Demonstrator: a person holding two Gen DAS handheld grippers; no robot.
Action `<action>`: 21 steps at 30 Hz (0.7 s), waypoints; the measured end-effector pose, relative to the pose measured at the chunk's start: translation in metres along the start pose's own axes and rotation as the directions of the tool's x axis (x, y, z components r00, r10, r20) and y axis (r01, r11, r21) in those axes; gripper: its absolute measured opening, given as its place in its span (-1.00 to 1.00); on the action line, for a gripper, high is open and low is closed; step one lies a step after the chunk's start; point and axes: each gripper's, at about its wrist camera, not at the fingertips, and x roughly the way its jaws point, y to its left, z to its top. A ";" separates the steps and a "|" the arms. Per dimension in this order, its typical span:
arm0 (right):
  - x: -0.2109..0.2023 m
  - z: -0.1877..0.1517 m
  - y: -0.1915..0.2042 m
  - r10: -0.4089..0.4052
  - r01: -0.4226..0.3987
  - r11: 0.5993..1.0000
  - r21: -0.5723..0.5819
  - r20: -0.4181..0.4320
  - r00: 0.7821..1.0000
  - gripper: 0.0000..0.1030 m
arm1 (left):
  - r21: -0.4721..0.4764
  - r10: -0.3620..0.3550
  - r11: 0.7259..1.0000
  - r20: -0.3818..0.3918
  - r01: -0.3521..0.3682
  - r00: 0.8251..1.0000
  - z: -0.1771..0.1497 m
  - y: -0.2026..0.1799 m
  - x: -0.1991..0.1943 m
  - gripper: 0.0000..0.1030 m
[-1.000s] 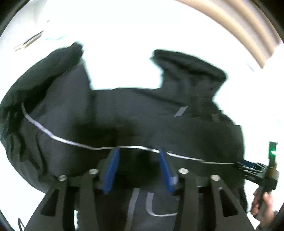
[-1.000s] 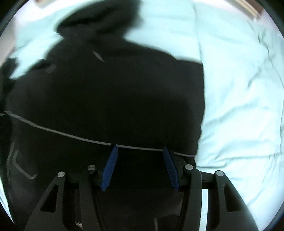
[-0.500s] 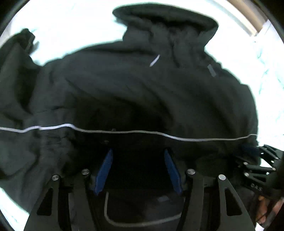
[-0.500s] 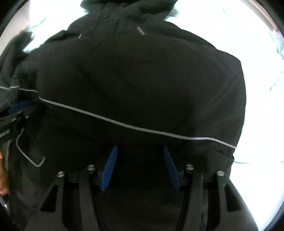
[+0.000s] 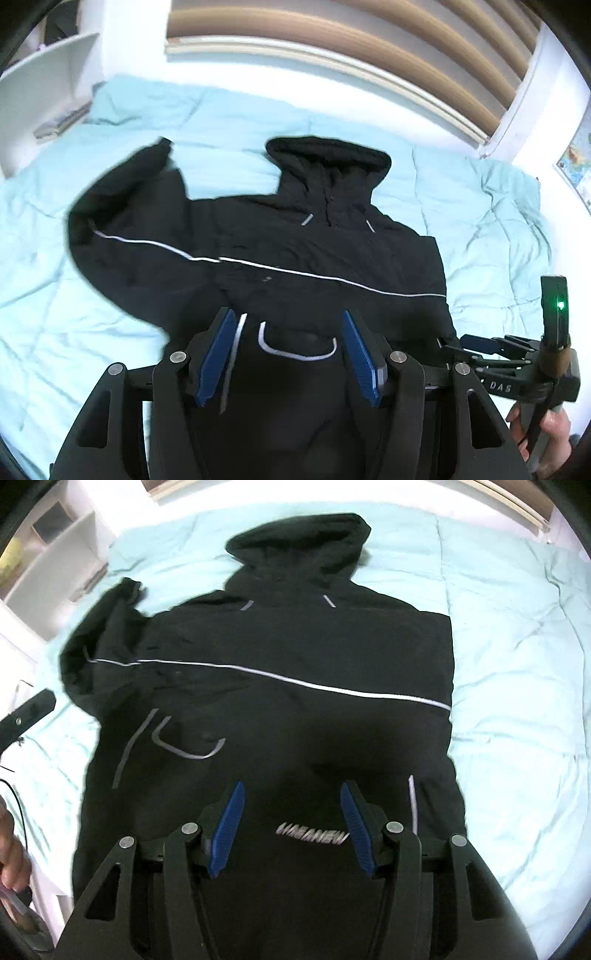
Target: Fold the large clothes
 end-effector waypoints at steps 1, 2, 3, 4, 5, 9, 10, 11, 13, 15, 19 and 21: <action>-0.005 -0.005 0.003 0.011 -0.011 1.000 0.009 0.003 1.000 0.09 | 0.002 0.005 1.000 0.005 -0.005 1.000 -0.002 0.003 -0.002 0.20; -0.013 -0.010 0.010 0.024 -0.025 0.999 0.021 0.006 1.000 0.09 | 0.003 0.015 1.000 0.012 -0.015 1.000 -0.004 0.009 -0.012 0.20; -0.019 -0.013 0.018 0.037 -0.037 0.999 0.033 0.010 0.999 0.10 | 0.004 0.022 1.000 0.017 -0.023 1.000 -0.005 0.017 -0.019 0.20; -0.018 -0.010 0.024 0.045 -0.045 0.998 0.042 0.015 0.999 0.10 | 0.004 0.025 1.000 0.019 -0.025 1.000 -0.006 0.025 -0.027 0.20; -0.019 -0.010 0.031 0.054 -0.055 0.997 0.053 0.022 0.998 0.10 | 0.004 0.031 1.000 0.022 -0.031 0.999 -0.006 0.035 -0.034 0.20; -0.022 -0.013 0.061 0.080 -0.084 0.993 0.079 0.049 0.996 0.10 | 0.005 0.052 0.999 0.023 -0.052 0.998 -0.002 0.075 -0.048 0.20; -0.022 -0.015 0.072 0.083 -0.087 0.993 0.083 0.053 0.995 0.10 | 0.004 0.054 0.999 0.023 -0.054 0.998 -0.001 0.084 -0.050 0.21; -0.022 -0.016 0.080 0.085 -0.090 0.992 0.087 0.055 0.995 0.10 | 0.004 0.055 0.998 0.022 -0.055 0.998 0.002 0.094 -0.051 0.21; -0.018 -0.017 0.097 0.092 -0.098 0.990 0.097 0.057 0.994 0.10 | 0.007 0.062 0.998 0.019 -0.062 0.998 0.008 0.114 -0.054 0.21; -0.014 -0.018 0.110 0.094 -0.100 0.989 0.107 0.059 0.994 0.10 | 0.011 0.073 0.997 0.016 -0.074 0.997 0.019 0.133 -0.050 0.21; -0.001 -0.018 0.132 0.083 -0.089 0.987 0.136 0.052 0.995 0.10 | 0.002 0.065 0.998 0.009 -0.065 0.998 0.045 0.168 -0.035 0.21; 0.006 -0.017 0.137 0.072 -0.076 0.986 0.149 0.037 0.997 0.10 | -0.007 0.046 0.999 0.014 -0.046 0.999 0.067 0.184 -0.021 0.22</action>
